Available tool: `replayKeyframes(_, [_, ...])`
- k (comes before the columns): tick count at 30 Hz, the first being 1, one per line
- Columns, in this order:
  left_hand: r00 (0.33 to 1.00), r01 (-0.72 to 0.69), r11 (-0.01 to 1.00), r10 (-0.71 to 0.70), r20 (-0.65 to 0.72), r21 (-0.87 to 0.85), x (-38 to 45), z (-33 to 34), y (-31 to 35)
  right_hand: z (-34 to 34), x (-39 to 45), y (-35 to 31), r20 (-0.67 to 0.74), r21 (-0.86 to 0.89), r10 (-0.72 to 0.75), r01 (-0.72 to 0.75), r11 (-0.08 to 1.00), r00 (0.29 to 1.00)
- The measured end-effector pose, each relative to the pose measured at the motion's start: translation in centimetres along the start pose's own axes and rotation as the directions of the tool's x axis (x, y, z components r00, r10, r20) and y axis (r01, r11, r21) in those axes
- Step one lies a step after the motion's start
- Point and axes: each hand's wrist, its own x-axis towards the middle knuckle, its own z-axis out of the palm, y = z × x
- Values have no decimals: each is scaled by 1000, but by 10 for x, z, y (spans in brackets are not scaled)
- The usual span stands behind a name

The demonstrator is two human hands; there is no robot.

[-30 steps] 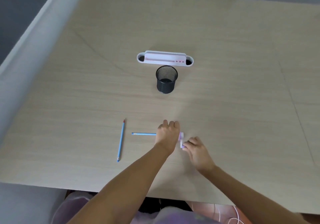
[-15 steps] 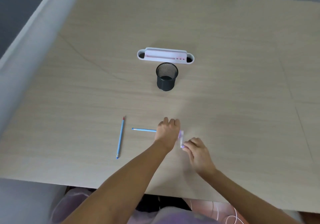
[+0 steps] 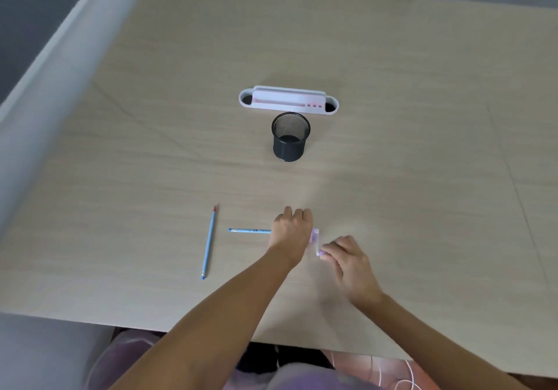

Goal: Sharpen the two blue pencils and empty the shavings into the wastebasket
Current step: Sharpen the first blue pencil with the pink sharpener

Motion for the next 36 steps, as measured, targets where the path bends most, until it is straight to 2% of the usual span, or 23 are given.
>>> replayKeyframes(4, [1000,-13,1000,13,14,-4,1,3,-2,-7,68,11,-86,-112,-74,64,992,994])
replayKeyframes(7, [1000,-27,999,27,0,-31,0,4,0,23,69,25,75,-180,-7,20,983,997])
replayKeyframes(9, [1000,-16,1000,16,15,2,-2,4,-1,34,38,25,104,-149,28,-12,989,994])
replayKeyframes(13, [999,-32,999,31,11,16,-2,-1,0,7,-5,-1,22,76,85,-87,993,996])
replayKeyframes(17, [998,-64,998,64,-21,-8,0,-1,-1,-9,51,5,-78,-1,37,-38,999,996])
replayKeyframes(19, [998,-59,998,59,-19,-9,0,-2,0,2,77,17,7,-89,71,-70,994,997])
replayKeyframes(21, [999,-44,999,44,-18,-30,2,0,0,20,69,24,110,-159,39,-21,987,993])
replayKeyframes(22, [999,-32,999,32,5,-26,0,0,0,28,54,25,125,-155,22,-3,988,992])
replayKeyframes(23, [999,-28,999,29,17,-16,-1,2,0,30,36,19,136,-109,63,-48,993,989])
replayKeyframes(25, [999,-34,999,34,18,-3,-2,2,-1,25,1,8,90,17,129,-131,991,987])
replayKeyframes(28, [999,-49,999,49,-17,-11,-2,-2,-1,1,1,-5,24,89,128,-130,988,991])
replayKeyframes(32, [997,-76,997,76,-21,-5,-1,-4,-2,-5,67,12,-46,-12,87,-87,996,995])
replayKeyframes(34, [998,-68,998,68,-1,-9,-1,-3,-1,9,81,24,24,-78,114,-112,991,993])
replayKeyframes(36, [999,-37,999,38,39,-12,-1,-4,1,28,65,30,84,-153,90,-76,985,992])
